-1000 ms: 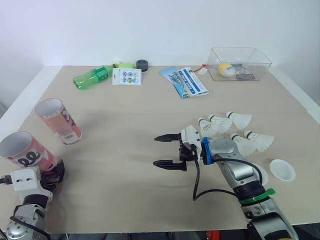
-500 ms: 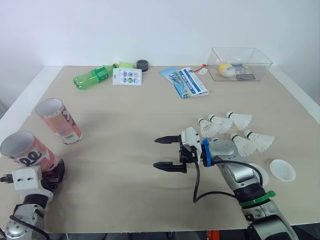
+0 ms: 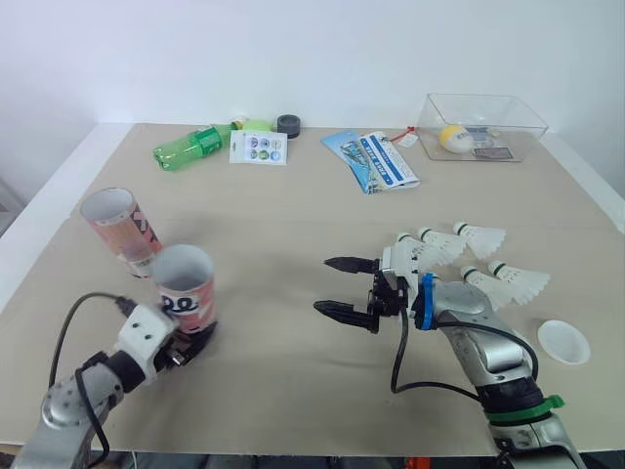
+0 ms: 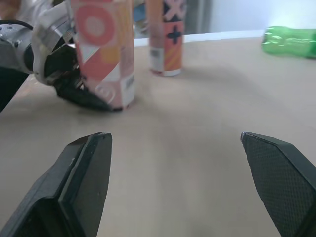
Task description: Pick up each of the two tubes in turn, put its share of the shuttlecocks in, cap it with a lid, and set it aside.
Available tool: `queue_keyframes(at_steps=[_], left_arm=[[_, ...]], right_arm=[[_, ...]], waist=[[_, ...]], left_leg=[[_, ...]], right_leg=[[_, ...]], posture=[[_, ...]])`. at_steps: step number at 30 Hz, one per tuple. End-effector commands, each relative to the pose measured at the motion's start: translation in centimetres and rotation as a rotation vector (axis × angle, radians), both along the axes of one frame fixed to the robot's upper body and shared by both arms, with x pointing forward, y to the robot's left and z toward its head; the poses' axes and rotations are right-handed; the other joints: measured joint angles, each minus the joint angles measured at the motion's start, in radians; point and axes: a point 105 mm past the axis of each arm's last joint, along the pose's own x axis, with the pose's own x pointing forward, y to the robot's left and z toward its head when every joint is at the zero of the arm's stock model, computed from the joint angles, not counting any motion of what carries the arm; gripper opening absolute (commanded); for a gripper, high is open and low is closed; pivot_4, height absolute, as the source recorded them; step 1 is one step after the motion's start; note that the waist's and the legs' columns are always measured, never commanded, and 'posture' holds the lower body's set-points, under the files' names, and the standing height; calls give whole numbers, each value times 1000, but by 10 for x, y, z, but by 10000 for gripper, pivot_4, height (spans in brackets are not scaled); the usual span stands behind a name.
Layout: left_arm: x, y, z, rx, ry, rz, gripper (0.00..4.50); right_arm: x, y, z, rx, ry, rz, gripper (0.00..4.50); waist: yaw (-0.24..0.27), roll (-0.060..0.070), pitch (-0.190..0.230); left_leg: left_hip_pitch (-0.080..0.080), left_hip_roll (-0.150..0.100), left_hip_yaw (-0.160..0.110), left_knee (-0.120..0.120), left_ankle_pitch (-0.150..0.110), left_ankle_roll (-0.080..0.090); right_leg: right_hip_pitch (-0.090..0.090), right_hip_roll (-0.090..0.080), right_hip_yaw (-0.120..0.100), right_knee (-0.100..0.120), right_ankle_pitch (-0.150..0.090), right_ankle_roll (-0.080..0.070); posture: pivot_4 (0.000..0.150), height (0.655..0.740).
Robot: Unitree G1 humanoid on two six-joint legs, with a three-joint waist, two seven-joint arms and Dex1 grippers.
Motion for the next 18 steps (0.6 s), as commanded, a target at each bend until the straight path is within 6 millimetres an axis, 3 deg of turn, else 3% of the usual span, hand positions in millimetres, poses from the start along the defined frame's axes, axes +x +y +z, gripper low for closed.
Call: queue_keyframes(at_steps=[1, 7, 11, 15, 18], left_arm=[[9, -24, 4, 33, 73, -187, 35592], [29, -52, 20, 217, 199, -518, 35592], [44, -61, 30, 382, 253, -640, 35592], [57, -74, 38, 495, 234, -695, 35592], [58, -94, 37, 519, 189, -744, 35592]], right_arm=[[-4, -8, 14, 25, -49, -62, 45000], [-6, -20, 16, 41, -59, -167, 45000], [-12, -33, 23, 77, -44, -255, 45000], [-27, -55, 29, 88, -27, -356, 45000], [-48, -78, 30, 73, 10, -431, 45000]], waist=[[5, -1, 1], [3, -2, 2], [6, -3, 4], [15, -1, 5], [19, 4, 6]], left_leg=[[-1, 1, -1, 0, 0, 0], [-3, 2, -2, 0, -1, 1], [-4, 1, -7, 1, -1, 3], [-8, 0, -12, 1, -2, 4], [-8, 0, -13, 2, -3, 5]], right_leg=[[-1, 1, 0, 0, 0, 0], [-1, 5, 0, 0, -1, 1], [0, 6, -2, 1, -1, 2], [0, 6, -7, 2, -3, 5], [1, 6, -7, 2, -3, 5]], posture=[[1500, 7400], [1500, 7400], [1500, 7400], [1500, 7400], [1500, 7400]])
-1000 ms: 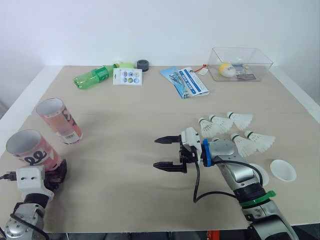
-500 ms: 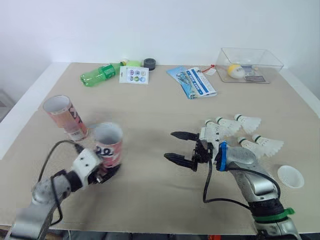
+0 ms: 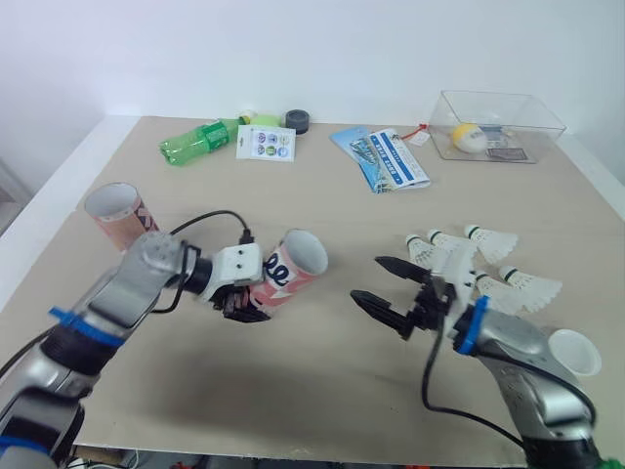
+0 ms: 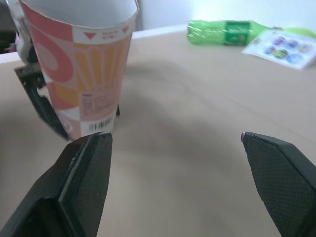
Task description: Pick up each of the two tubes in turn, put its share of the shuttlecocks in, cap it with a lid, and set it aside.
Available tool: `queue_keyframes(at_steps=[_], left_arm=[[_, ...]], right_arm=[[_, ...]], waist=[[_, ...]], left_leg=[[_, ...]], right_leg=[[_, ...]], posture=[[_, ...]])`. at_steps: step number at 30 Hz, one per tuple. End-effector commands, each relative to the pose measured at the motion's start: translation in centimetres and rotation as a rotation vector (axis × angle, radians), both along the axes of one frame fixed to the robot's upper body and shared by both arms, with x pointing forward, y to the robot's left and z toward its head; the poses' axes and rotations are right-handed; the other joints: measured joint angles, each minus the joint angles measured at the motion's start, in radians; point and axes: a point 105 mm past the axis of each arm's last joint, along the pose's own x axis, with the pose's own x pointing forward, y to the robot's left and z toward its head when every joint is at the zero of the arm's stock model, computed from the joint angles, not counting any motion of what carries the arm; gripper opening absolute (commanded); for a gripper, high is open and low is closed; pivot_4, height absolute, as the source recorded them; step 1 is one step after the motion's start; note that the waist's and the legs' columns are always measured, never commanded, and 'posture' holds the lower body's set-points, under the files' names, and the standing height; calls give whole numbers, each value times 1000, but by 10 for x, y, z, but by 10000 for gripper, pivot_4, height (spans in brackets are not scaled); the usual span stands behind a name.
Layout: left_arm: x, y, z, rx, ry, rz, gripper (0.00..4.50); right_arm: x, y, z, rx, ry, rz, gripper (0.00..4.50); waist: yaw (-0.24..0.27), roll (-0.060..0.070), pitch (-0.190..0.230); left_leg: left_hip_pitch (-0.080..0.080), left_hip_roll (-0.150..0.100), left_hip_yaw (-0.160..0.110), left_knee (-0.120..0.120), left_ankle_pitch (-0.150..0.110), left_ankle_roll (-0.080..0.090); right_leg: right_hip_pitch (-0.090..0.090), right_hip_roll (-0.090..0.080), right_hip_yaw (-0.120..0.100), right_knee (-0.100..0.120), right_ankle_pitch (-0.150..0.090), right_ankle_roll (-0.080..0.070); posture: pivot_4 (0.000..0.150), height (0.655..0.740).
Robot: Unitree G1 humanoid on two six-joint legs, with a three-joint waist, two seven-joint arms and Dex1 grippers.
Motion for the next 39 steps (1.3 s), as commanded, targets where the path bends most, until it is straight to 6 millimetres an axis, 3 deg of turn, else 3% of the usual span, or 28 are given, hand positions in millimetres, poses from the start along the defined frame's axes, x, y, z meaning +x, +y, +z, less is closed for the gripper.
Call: queue_keyframes(at_steps=[1, 7, 13, 20, 27, 39], left_arm=[[-1, -22, -7, 15, -24, -69, 35592], [-2, -44, -13, -46, -1, -94, 35592], [-10, -54, -17, -42, 101, -98, 35592], [-16, -57, -14, -23, 127, -108, 35592], [-19, -57, -17, -34, 139, -100, 35592], [-20, -54, -24, -37, 141, -67, 35592]], right_arm=[[-28, -21, 18, -1, -13, -58, 45000], [-58, -43, 7, -20, 96, -151, 45000], [-63, -58, -11, 9, 181, -297, 45000], [-50, -68, -33, 85, 235, -456, 45000], [-34, -75, -41, 101, 237, -531, 45000], [-3, -67, -29, 121, 239, -558, 45000]], waist=[[20, 2, 0], [24, 3, -1], [22, 4, -1], [22, 5, -2], [21, 5, -2], [22, 6, -2]], left_leg=[[-1, -1, -2, 0, 0, 0], [-1, -2, -3, 7, 0, 2], [-1, -4, -3, 13, 1, 4], [-2, -4, -3, 13, 1, 4], [-2, -4, -4, 13, 1, 4], [-2, -4, -4, 13, 1, 4]], right_leg=[[1, -1, -2, 0, -1, 0], [5, -2, -2, 0, 0, 1], [8, -3, -1, 0, 1, -1], [7, -3, -1, 0, 1, -1], [7, -3, -1, 0, 0, -1], [8, -3, 0, 0, 1, 0]], posture=[[1500, 7400], [1500, 7400], [1500, 7400], [1500, 7400], [1500, 7400], [1500, 7400]])
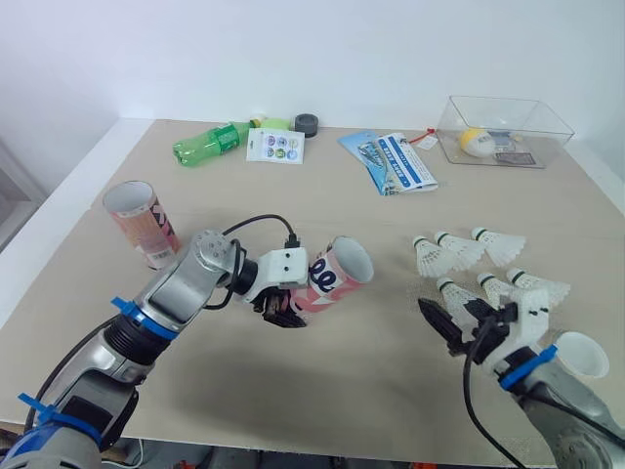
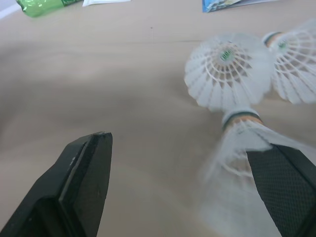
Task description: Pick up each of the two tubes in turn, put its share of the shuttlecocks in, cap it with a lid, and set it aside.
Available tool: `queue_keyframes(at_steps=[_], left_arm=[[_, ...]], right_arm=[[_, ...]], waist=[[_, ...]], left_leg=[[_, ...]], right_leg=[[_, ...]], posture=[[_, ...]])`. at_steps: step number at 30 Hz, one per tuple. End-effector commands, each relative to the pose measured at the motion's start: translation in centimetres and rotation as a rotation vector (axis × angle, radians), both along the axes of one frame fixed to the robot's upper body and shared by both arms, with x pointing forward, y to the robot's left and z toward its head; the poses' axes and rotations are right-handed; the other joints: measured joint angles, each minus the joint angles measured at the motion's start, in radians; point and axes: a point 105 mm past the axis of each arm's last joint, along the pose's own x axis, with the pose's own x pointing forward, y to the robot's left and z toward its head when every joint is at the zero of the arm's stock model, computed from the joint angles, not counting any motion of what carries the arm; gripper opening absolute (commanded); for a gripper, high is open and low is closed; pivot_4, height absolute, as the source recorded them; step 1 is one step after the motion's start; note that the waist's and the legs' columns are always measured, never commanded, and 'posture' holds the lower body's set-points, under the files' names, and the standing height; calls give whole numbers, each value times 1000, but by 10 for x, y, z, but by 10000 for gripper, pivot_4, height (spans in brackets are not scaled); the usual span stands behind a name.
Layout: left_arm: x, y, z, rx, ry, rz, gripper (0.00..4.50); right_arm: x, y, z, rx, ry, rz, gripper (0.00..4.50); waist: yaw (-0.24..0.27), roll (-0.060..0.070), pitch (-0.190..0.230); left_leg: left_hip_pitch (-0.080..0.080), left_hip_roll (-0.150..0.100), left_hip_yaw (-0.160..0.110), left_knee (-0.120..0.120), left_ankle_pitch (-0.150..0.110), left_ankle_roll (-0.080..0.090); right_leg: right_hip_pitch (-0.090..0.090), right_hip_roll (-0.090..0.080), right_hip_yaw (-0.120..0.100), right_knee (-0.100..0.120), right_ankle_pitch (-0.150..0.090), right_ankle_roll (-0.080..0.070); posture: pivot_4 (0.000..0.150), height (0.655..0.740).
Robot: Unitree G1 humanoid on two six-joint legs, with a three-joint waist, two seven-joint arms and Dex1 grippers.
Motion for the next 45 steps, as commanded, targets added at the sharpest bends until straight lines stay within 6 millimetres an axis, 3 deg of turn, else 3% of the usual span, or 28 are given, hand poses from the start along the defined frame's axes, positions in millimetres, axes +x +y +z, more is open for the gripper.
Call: queue_keyframes(at_steps=[1, 3, 6, 14, 26, 29, 34, 40, 45], left_arm=[[-9, -4, -12, 10, 45, -16, 35592], [-9, -4, -11, 7, 46, -11, 35592], [-8, -3, -11, 5, 47, -3, 35476], [-9, -4, -12, 3, 53, -3, 35476], [6, -3, -13, 14, 40, 7, 35476], [10, -3, -13, 14, 40, 9, 35476], [11, 0, -17, 18, 70, -22, 35476], [14, 4, -16, 37, 84, -46, 35476], [17, 2, -6, 33, 85, -52, 35476]], right_arm=[[4, -1, 5, -4, -3, -10, 45000], [5, -1, 4, -17, 8, -7, 45000], [6, -1, 3, -19, 17, -11, 38603], [2, -2, 0, -53, 41, -7, 518], [-15, 10, 9, -153, 42, 65, 518], [-20, 14, 26, -208, -16, 139, 518], [-34, 38, 69, -334, -212, 409, 518], [-27, 52, 130, -613, -498, 625, 518], [-16, 61, 147, -847, -582, 763, 518]], waist=[[0, 0, 0], [0, 0, 0], [0, 0, 0], [0, 0, 0], [0, 1, -1], [0, 2, -1], [-1, 1, -1], [-5, 0, 0], [-5, -1, 0]], left_leg=[[0, 0, 0, 0, 0, 0], [0, 0, 0, 0, 0, 0], [0, 0, 0, 0, 0, 0], [0, 0, 0, 0, 0, 0], [0, 0, 0, 1, 0, 0], [0, -1, 0, 3, 1, 1], [1, -3, 0, 4, 4, 7], [5, -3, 2, 4, 4, 7], [5, -2, 3, 1, 4, 6]], right_leg=[[0, 0, 0, 0, 0, 0], [0, 0, 0, 0, 0, 0], [0, 0, 0, 0, 0, 0], [0, 0, 0, 0, 0, 0], [1, 0, 0, 0, 1, 1], [2, 0, 1, 0, 1, 1], [4, 0, 4, 0, 4, 2], [8, -1, 5, 0, 4, 1], [7, 0, 5, -1, 2, 1]], posture=[[1500, 7400], [1500, 7400], [1500, 7400], [1500, 7400], [1500, 7400], [1500, 7400], [1500, 7400], [1500, 7400], [1500, 7400]])
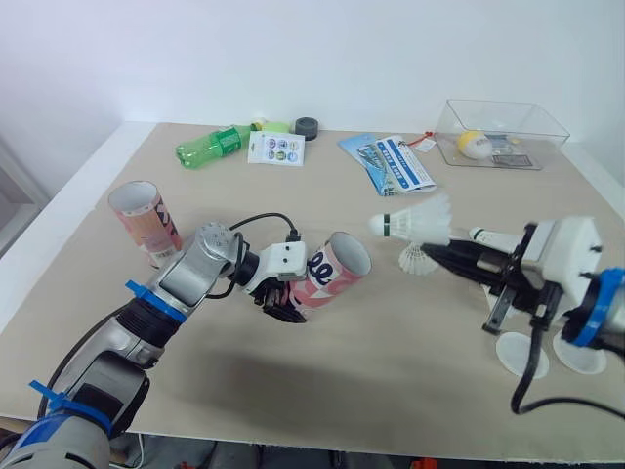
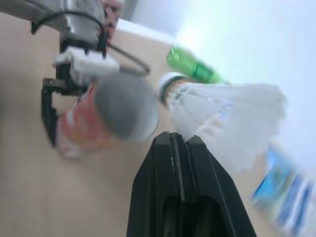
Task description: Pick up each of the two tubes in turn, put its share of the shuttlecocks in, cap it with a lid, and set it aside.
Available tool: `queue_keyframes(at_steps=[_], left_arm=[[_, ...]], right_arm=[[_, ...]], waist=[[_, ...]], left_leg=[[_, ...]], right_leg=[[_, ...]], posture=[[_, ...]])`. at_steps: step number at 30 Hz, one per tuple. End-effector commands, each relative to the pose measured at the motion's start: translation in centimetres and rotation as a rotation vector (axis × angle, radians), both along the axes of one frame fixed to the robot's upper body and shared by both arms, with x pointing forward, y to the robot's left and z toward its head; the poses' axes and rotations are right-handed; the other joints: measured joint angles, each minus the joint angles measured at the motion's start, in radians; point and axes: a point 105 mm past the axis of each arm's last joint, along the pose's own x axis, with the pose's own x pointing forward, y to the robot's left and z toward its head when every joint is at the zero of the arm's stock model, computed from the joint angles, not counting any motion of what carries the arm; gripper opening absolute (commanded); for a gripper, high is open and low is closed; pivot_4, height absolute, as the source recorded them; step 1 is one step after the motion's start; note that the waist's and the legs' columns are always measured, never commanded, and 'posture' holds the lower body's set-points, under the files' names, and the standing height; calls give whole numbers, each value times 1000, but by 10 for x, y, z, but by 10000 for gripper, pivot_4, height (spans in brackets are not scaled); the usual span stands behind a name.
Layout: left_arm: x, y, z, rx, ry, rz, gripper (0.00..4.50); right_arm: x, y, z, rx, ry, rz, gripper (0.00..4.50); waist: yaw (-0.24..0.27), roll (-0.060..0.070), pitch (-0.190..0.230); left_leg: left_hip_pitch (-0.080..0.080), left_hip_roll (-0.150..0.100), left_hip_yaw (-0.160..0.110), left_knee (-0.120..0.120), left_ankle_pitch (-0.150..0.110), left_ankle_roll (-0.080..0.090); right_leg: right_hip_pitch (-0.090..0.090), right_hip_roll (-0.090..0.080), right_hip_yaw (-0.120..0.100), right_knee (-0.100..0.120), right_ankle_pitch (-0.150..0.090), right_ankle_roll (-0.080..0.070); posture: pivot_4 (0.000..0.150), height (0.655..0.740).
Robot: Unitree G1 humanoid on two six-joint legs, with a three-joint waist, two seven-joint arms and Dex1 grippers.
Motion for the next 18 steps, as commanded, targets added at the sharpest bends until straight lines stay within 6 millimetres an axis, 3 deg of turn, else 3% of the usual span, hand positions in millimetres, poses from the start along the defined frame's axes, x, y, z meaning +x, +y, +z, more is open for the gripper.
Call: queue_keyframes(at_steps=[1, 6, 18], left_arm=[[2, 1, -4, 34, 23, 6, 35476], [8, 0, 2, 30, -12, 21, 35476], [14, -15, 15, -21, -55, 54, 35476]], right_arm=[[6, 3, 6, -144, -68, 56, 518], [21, 4, -3, -302, -104, 126, 518], [36, 28, -12, -413, -171, 270, 518]], waist=[[0, 0, 0], [0, 0, 0], [2, 1, 2]], left_leg=[[0, 0, 0, 0, 0, 0], [-4, 0, 0, -1, -1, 1], [-7, -1, 0, 2, -1, 1]], right_leg=[[-1, 0, 0, 0, 0, 0], [-4, 0, 0, 0, -2, 1], [-6, 0, 0, 1, 0, 3]], posture=[[1500, 7400], [1500, 7400], [1500, 7400]])
